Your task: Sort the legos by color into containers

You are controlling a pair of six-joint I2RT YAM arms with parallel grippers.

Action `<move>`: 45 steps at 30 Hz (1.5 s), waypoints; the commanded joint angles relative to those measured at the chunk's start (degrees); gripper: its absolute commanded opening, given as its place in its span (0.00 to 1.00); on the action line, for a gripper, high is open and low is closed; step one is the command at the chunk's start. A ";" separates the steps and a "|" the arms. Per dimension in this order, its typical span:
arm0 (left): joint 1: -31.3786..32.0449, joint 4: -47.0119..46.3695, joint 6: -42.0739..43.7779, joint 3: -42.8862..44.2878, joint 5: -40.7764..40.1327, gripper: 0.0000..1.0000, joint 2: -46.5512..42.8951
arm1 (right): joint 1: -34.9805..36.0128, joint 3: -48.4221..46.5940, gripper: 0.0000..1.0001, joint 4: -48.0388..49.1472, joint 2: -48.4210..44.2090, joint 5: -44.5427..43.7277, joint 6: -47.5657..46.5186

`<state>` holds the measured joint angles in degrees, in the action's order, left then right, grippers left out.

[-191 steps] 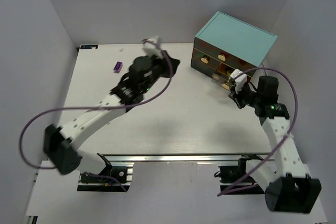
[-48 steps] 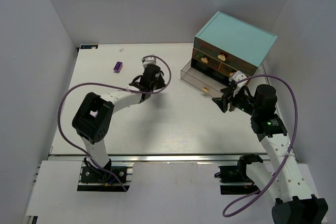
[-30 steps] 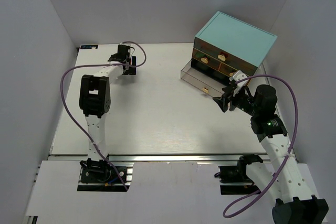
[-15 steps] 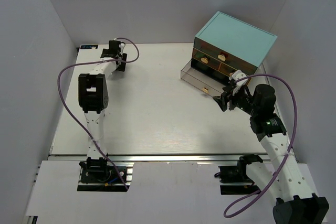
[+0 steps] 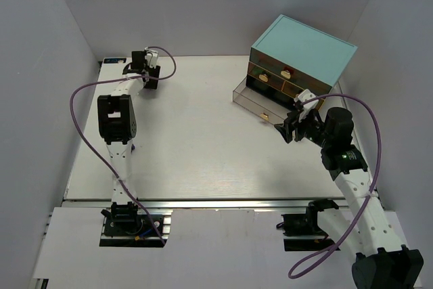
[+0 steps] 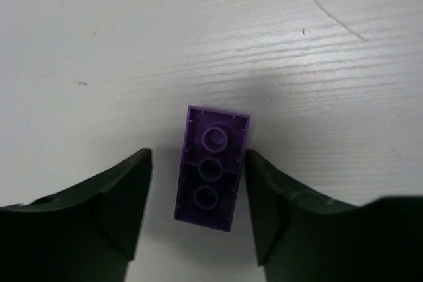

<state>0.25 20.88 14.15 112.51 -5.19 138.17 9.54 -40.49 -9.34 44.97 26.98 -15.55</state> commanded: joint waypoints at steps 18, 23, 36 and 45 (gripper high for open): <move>5.18 -24.17 -33.06 -24.95 42.89 0.12 -25.74 | 0.30 0.94 0.15 6.26 -2.78 -10.54 6.14; 14.76 -36.16 -51.57 -36.11 47.55 0.00 -29.53 | 0.04 1.11 0.00 7.93 -2.61 -18.09 8.25; 31.65 -53.38 -82.06 -33.06 24.45 0.07 -20.67 | -0.14 2.17 0.00 10.40 -4.28 -21.36 8.70; 36.13 -49.98 -86.84 -18.04 11.10 0.27 -7.92 | -0.23 2.26 0.00 10.49 -4.63 -20.57 8.96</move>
<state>35.11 -29.21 -69.95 89.27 13.02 129.86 9.39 -38.41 -2.28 41.17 7.01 -7.42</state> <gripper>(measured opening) 0.473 0.014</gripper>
